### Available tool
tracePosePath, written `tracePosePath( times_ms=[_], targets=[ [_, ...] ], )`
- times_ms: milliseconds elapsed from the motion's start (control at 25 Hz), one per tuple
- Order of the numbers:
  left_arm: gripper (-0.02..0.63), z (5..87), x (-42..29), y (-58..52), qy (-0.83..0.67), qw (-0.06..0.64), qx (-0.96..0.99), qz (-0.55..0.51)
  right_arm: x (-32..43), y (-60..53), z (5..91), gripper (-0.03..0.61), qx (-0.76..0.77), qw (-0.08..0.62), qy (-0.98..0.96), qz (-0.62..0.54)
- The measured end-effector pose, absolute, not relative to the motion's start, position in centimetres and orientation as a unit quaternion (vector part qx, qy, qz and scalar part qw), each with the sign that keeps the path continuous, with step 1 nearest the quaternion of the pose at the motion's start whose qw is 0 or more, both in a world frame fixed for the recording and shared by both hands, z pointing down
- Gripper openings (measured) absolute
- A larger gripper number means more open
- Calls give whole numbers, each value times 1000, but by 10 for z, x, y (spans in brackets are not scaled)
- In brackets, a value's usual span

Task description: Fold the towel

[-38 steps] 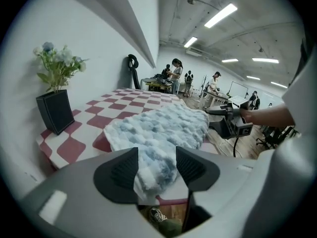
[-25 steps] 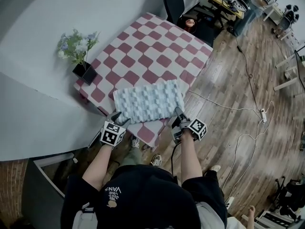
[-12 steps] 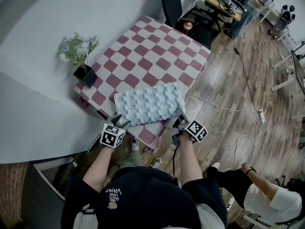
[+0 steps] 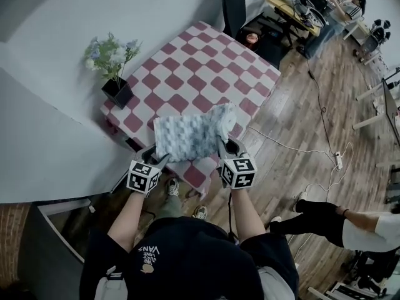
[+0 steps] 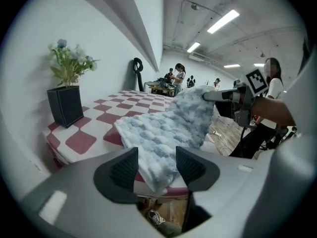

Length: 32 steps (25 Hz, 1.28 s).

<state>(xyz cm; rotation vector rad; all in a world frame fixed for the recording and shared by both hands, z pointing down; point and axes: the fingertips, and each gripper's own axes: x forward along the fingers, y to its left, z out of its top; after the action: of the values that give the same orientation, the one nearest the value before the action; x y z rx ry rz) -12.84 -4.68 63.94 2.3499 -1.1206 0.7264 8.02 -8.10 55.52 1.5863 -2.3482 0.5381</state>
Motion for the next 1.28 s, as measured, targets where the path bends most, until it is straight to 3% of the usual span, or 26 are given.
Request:
tracePosePath(
  times_ms=[400, 680, 1000, 1160, 1280],
  targets=[
    [213, 631, -173, -28, -466, 241, 827, 204, -69, -57, 565, 29, 358, 345, -866, -58],
    [215, 646, -201, -4, -496, 268, 803, 193, -119, -37, 617, 29, 230, 490, -823, -175],
    [214, 656, -215, 10, -513, 284, 790, 178, -142, -16, 655, 46, 160, 535, -811, -175],
    [215, 656, -219, 14, -518, 288, 787, 173, -146, -11, 659, 113, 158, 525, -826, -127],
    [214, 655, -219, 16, -518, 289, 786, 173, -149, -3, 659, 209, 146, 519, -834, -118]
  ],
)
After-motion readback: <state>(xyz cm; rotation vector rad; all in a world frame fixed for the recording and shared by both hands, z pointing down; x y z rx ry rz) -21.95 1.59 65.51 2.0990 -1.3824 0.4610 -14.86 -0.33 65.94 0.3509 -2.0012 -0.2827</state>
